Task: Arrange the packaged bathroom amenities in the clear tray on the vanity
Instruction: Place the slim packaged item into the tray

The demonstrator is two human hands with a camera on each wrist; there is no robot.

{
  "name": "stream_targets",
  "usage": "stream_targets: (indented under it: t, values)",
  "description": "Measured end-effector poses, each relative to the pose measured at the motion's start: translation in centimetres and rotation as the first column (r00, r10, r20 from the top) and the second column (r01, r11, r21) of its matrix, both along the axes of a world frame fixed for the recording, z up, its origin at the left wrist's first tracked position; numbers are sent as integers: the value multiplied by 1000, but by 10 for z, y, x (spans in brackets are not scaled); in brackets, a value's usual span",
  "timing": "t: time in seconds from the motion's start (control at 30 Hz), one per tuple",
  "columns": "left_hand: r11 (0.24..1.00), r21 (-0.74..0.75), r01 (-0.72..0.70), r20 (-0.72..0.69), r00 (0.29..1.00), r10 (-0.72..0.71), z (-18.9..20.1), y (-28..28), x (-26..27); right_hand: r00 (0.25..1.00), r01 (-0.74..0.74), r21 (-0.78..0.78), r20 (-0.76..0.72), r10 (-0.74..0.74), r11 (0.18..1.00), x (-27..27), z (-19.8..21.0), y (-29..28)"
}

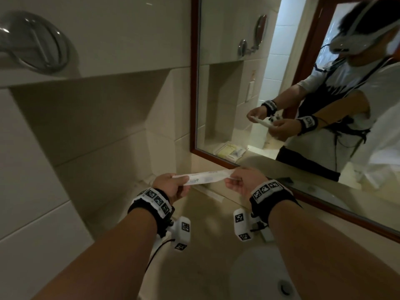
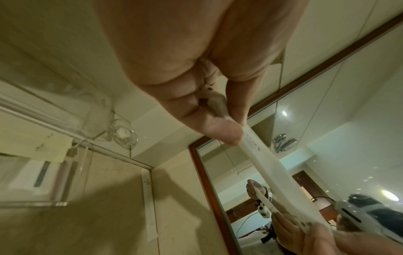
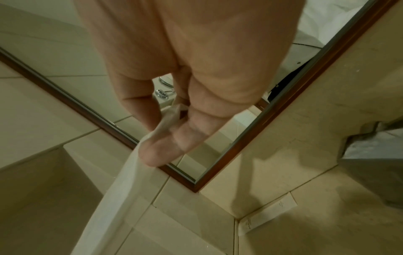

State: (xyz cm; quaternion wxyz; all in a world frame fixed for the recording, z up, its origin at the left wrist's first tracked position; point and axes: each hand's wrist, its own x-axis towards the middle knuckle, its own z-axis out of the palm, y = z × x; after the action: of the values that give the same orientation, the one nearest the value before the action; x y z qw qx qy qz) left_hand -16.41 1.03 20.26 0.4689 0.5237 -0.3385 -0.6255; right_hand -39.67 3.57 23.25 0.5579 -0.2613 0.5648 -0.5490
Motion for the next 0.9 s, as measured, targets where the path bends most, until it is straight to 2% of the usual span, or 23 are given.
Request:
stream_targets:
  t: [0.13,0.23,0.3,0.4,0.47,0.53,0.63,0.73,0.9]
  values:
    - [1000,2,-10,-81,997,10,5,-3,-18,997,-9,-45,-82,6,999,-16,8,3]
    - [994,96,-42,-196,979,60,9,-7,-26,989,-4,-68,-149,-6,998,-27,11,3]
    - [988,144,-51,-246,966,86,11,-11,-29,968,-25,-57,-251,10,998,-34,13,4]
    - [995,101,9,-272,962,19,11,-14,-28,940,-53,-26,-339,42,998,-39,19,4]
    - [996,30,80,-227,971,-71,8,-17,-27,969,-23,-16,-248,19,1000,-40,20,3]
    - [991,-51,125,-167,977,-132,8,-17,-24,998,26,-16,-58,-27,1000,-38,19,-1]
    - [993,-67,96,-76,992,-101,4,-15,-15,993,75,-26,91,-73,997,-29,14,-5]
    - [994,-65,85,-18,996,-86,-6,-13,-1,993,104,-33,57,-102,994,-15,2,-15]
    - [1000,3,-18,-17,1000,18,-28,-8,38,998,20,-5,-52,-20,1000,21,-24,-28]
